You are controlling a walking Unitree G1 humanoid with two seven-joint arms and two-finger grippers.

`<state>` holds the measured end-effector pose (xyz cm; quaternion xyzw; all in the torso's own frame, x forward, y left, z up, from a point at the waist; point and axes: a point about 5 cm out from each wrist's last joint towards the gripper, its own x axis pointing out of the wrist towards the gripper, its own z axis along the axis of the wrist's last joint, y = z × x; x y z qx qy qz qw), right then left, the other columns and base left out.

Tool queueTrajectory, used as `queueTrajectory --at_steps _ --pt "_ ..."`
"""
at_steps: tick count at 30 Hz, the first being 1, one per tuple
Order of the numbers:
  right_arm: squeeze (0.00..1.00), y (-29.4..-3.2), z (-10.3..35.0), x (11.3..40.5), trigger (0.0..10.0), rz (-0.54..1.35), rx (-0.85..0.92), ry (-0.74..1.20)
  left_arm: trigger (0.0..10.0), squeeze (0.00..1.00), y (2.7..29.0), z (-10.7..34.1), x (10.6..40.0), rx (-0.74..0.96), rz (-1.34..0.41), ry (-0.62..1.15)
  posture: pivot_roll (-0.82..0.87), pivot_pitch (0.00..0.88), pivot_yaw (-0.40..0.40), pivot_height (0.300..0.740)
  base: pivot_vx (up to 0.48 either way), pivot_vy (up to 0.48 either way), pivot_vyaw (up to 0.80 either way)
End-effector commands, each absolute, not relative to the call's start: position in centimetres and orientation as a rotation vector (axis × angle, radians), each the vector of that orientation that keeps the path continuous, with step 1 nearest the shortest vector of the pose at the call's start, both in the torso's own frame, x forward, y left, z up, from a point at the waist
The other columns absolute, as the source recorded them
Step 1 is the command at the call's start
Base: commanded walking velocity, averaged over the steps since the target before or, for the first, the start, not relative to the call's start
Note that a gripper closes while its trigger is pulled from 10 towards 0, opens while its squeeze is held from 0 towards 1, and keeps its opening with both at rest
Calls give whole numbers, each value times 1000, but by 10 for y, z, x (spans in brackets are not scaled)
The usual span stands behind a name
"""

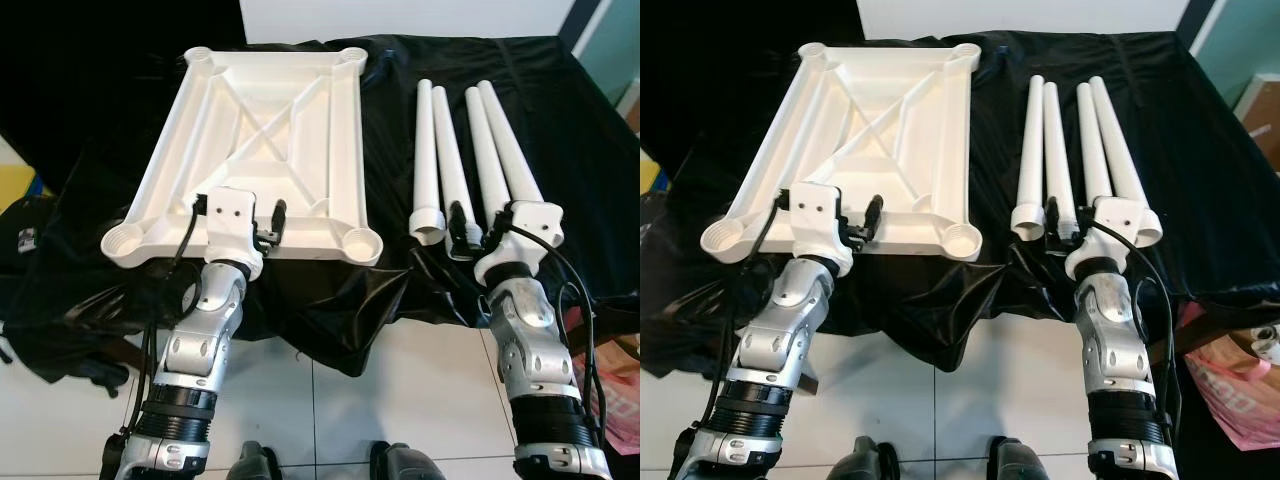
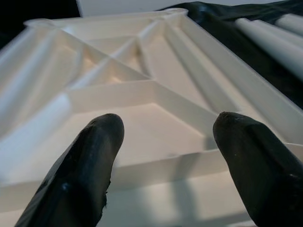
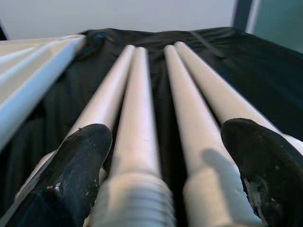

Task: Building children table

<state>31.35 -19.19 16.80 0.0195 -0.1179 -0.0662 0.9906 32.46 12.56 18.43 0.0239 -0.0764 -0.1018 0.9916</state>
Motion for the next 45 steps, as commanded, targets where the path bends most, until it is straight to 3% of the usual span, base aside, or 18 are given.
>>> queueTrajectory --at_steps 1,6,11,24,25,27,28,29,45 --pt "0 -189 163 313 10000 -134 33 -215 10000 0 125 180 324 35 -229 -146 -109 154 26 740 0 0 0" --pt "0 -177 157 325 10000 -120 38 -174 10000 0 120 186 321 5 -298 -186 -83 108 11 740 0 0 0" --pt "0 -184 153 336 10000 -111 64 -110 10000 0 108 185 316 -1 -332 -184 -63 79 0 740 0 0 0" --pt "0 -184 139 347 10000 -77 45 6 10000 0 99 187 312 23 -386 -208 -26 74 -20 740 0 0 0" --pt "0 -181 134 348 5176 -82 48 28 10000 0 101 191 313 30 -374 -221 -21 75 -27 740 0 0 0" --pt "0 -181 134 348 5176 -82 48 28 10000 0 101 191 313 30 -374 -221 -21 75 -27 740 0 0 0" --pt "0 -180 132 349 0 -82 60 41 10000 0 102 192 314 31 -369 -223 -18 79 -28 740 0 0 0" --pt "0 -178 130 350 10000 -70 77 50 10000 0 101 193 314 31 -367 -226 -17 81 -27 740 0 0 0" --pt "0 -194 110 349 10000 -216 60 132 10000 0 98 203 315 45 -373 -260 -18 90 -13 740 0 0 0"
